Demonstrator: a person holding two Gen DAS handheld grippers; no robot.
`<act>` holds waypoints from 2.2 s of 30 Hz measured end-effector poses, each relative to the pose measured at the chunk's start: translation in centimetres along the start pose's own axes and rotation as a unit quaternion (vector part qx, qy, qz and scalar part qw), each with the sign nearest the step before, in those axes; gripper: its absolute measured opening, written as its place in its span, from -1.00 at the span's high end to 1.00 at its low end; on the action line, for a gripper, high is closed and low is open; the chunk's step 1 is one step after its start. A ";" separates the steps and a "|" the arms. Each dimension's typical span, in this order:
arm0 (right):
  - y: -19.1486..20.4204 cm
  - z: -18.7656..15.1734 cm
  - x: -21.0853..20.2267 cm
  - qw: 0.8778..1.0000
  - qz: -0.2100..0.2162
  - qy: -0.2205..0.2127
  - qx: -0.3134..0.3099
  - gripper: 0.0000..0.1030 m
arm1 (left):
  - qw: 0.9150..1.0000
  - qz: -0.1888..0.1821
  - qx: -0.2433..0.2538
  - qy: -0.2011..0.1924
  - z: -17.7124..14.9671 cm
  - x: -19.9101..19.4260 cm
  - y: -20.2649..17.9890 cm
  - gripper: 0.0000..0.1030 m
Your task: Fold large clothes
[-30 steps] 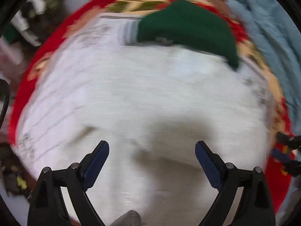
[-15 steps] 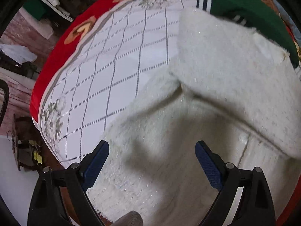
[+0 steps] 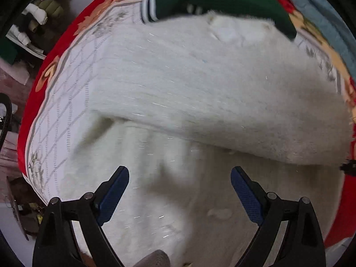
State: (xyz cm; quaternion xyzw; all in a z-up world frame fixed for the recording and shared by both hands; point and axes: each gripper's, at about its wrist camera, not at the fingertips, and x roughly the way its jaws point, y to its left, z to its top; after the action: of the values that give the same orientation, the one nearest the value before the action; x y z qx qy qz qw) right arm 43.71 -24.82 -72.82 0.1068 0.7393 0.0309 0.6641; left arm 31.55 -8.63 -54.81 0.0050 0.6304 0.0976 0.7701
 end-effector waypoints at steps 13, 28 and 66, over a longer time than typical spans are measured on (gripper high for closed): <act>-9.5 0.0 5.4 0.984 0.145 0.046 0.088 0.65 | 0.992 0.070 -0.092 0.052 -1.5 4.8 -1.6 -1.00; -6.9 5.1 5.1 0.995 0.092 0.021 0.010 0.83 | 0.980 0.121 -0.148 0.053 -2.6 4.1 -2.7 -1.00; -19.7 -3.2 -2.0 1.000 0.001 0.026 0.016 -0.02 | 0.962 0.243 0.121 0.037 -17.6 -3.4 -23.5 -0.82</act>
State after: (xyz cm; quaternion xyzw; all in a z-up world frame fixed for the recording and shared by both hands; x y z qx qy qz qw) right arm 38.43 -44.13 -74.21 0.1169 0.7566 0.0223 0.6430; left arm 17.16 -34.22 -58.18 0.2475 0.6457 0.2044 0.6929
